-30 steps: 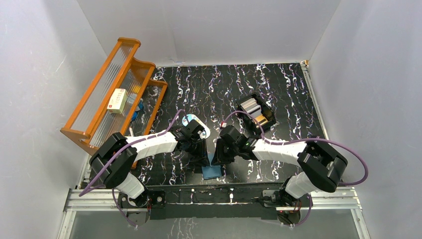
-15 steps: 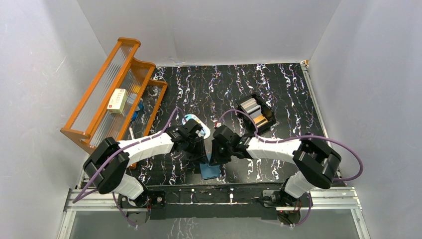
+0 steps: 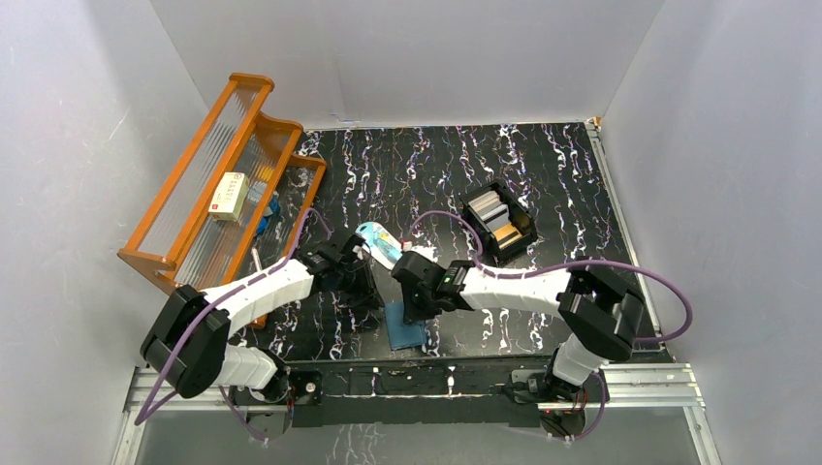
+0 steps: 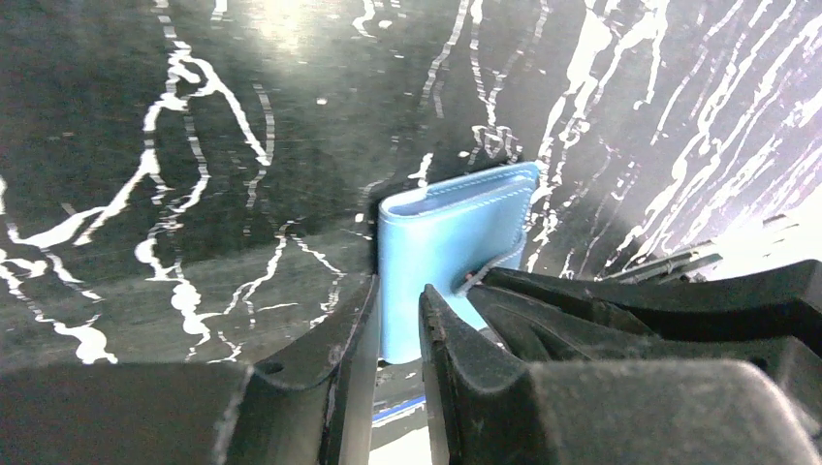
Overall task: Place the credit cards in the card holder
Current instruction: Close the card holder at the center of the board.
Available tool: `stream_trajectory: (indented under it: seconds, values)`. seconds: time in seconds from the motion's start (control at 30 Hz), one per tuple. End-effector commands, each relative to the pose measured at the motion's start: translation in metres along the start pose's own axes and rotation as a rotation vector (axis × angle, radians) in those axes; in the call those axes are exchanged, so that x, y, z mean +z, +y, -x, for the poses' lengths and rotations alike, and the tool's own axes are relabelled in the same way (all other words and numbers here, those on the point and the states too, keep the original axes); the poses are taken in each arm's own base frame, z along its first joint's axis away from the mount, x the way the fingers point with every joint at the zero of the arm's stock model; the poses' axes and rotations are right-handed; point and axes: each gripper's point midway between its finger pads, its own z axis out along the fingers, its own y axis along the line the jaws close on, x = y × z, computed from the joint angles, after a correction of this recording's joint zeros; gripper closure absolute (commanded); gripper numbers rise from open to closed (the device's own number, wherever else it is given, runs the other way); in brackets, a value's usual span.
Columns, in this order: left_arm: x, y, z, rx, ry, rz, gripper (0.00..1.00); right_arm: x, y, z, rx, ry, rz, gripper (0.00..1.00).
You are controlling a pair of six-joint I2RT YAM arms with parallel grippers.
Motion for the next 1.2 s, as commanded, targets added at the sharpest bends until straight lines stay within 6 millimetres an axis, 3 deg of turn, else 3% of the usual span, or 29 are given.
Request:
stream_trajectory:
  seconds: [0.0, 0.37, 0.57, 0.67, 0.87, 1.03, 1.13, 1.17]
  values:
    - [-0.009, 0.012, 0.001, -0.02, 0.006, -0.006, 0.8, 0.01, -0.021, -0.014, -0.071, 0.026, -0.151, 0.81]
    - [-0.003, 0.026, -0.002, -0.05, 0.027, 0.001, 0.79, 0.033, -0.036, -0.028, -0.128, 0.112, -0.241, 0.8]
    - [0.001, 0.024, -0.006, -0.056, 0.044, -0.029, 0.79, 0.038, -0.046, -0.029, -0.132, 0.13, -0.277, 0.8]
    - [0.001, 0.02, -0.004, -0.043, 0.045, -0.044, 0.79, 0.037, -0.054, -0.013, -0.136, 0.09, -0.299, 0.8]
    - [-0.004, 0.011, 0.008, -0.031, 0.007, -0.048, 0.8, 0.032, -0.061, 0.048, -0.185, -0.031, -0.296, 0.8]
    - [-0.015, 0.009, 0.022, -0.031, -0.067, -0.028, 0.8, 0.025, -0.041, 0.082, -0.288, -0.091, -0.223, 0.79]
    - [-0.031, 0.001, 0.035, -0.017, -0.135, -0.027, 0.78, 0.006, -0.025, 0.094, -0.3, -0.128, -0.173, 0.75]
    - [-0.038, -0.002, 0.039, -0.011, -0.159, -0.027, 0.76, -0.009, -0.017, 0.101, -0.292, -0.162, -0.148, 0.73]
